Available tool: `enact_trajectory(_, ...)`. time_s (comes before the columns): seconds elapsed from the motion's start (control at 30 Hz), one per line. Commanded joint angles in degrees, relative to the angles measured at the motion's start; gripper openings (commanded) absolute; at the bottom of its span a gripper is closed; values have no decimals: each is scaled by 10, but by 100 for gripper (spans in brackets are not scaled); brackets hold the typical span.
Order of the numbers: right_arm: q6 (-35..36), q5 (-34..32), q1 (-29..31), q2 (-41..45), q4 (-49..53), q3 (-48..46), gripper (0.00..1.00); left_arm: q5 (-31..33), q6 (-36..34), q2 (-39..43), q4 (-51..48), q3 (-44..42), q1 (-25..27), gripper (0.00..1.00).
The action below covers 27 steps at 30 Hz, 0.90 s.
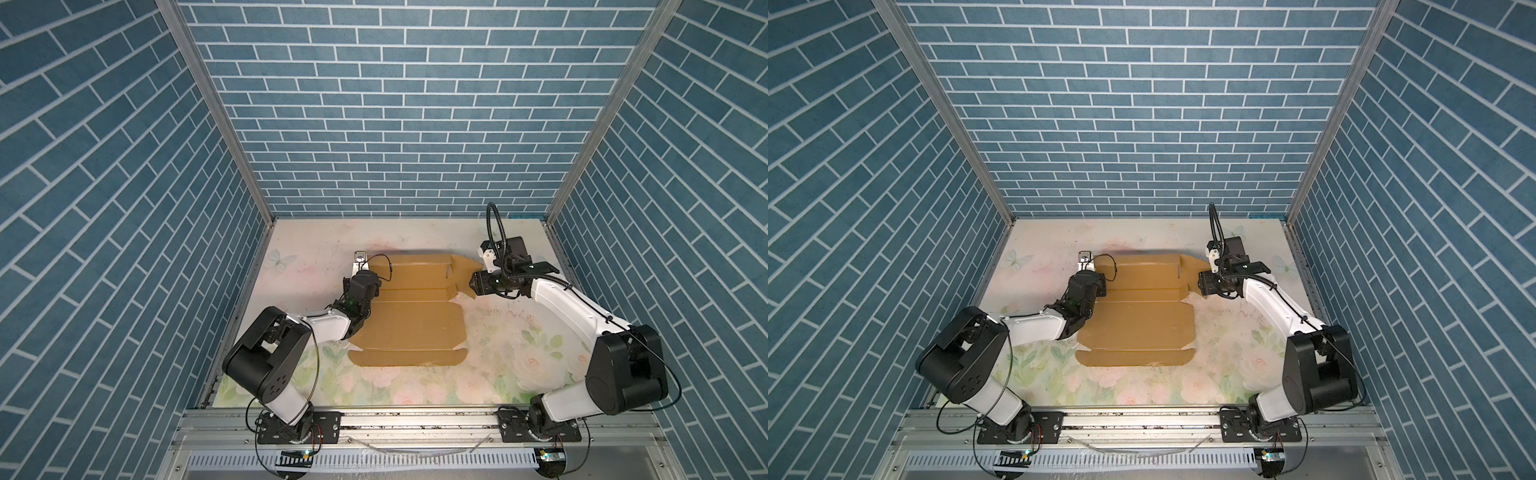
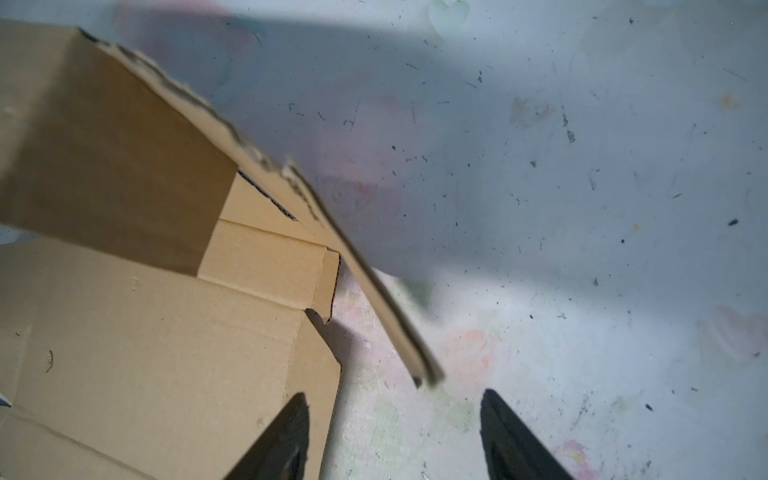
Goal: Fold the paper box
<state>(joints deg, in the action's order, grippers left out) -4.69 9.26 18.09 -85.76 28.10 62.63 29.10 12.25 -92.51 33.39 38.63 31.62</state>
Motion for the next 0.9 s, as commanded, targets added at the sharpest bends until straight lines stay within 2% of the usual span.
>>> enact_trajectory(0.0,50,32,1,-19,-30,30,63,-7,-1,-26,-55,-14,-8,0)
enact_trajectory(0.13,69,64,1,-43,-30,44,53,-9,-1,-31,-56,-10,-7,0)
enact_trajectory(0.4,55,101,3,-33,-38,34,20,-9,3,-29,-53,-12,-8,0)
enact_trajectory(0.87,-102,181,6,-14,-104,36,5,-20,22,-20,-45,-17,-5,0)
